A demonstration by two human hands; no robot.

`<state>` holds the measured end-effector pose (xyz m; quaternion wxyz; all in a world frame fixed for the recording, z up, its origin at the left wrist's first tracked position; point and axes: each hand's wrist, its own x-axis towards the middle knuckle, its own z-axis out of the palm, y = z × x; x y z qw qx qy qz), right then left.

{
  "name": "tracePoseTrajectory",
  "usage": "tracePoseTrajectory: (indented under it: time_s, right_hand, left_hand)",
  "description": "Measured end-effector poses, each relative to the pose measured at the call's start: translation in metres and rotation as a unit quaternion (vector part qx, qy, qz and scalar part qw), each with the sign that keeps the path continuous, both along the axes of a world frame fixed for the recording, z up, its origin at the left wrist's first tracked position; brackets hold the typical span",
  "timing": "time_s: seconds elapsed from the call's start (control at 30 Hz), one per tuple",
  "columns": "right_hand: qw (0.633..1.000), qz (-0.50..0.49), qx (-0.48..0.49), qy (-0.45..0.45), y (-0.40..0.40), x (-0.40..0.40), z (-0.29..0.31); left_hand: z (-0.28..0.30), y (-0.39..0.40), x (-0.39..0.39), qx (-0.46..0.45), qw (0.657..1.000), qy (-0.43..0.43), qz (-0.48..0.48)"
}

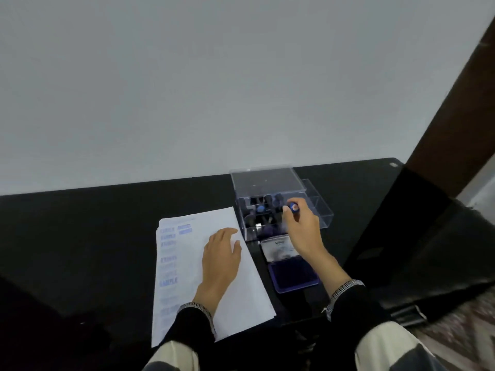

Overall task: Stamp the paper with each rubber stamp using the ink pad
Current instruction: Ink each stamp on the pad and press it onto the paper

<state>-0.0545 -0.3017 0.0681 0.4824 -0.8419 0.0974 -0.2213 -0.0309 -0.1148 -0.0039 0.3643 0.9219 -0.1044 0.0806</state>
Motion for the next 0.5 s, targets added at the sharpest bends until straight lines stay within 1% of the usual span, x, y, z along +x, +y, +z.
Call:
tracePoseTrajectory:
  time_s: [0.13, 0.27, 0.4, 0.5]
  right_hand:
    - [1.0, -0.031, 0.001, 0.005, -0.04, -0.013, -0.004]
    - [0.998, -0.058, 0.023, 0.012, -0.057, -0.009, -0.015]
    - [0.997, -0.058, 0.044, -0.024, -0.062, 0.013, -0.015]
    - [0.997, -0.065, 0.038, -0.031, -0.067, 0.041, -0.016]
  left_hand:
    - [-0.01, -0.018, -0.001, 0.004, 1.0, 0.009, -0.008]
    - [-0.021, -0.022, 0.001, 0.03, 1.0, 0.002, -0.008]
    - [-0.024, -0.027, 0.001, 0.055, 0.998, -0.007, -0.007]
    - [-0.026, -0.028, 0.0, 0.065, 0.998, -0.015, -0.005]
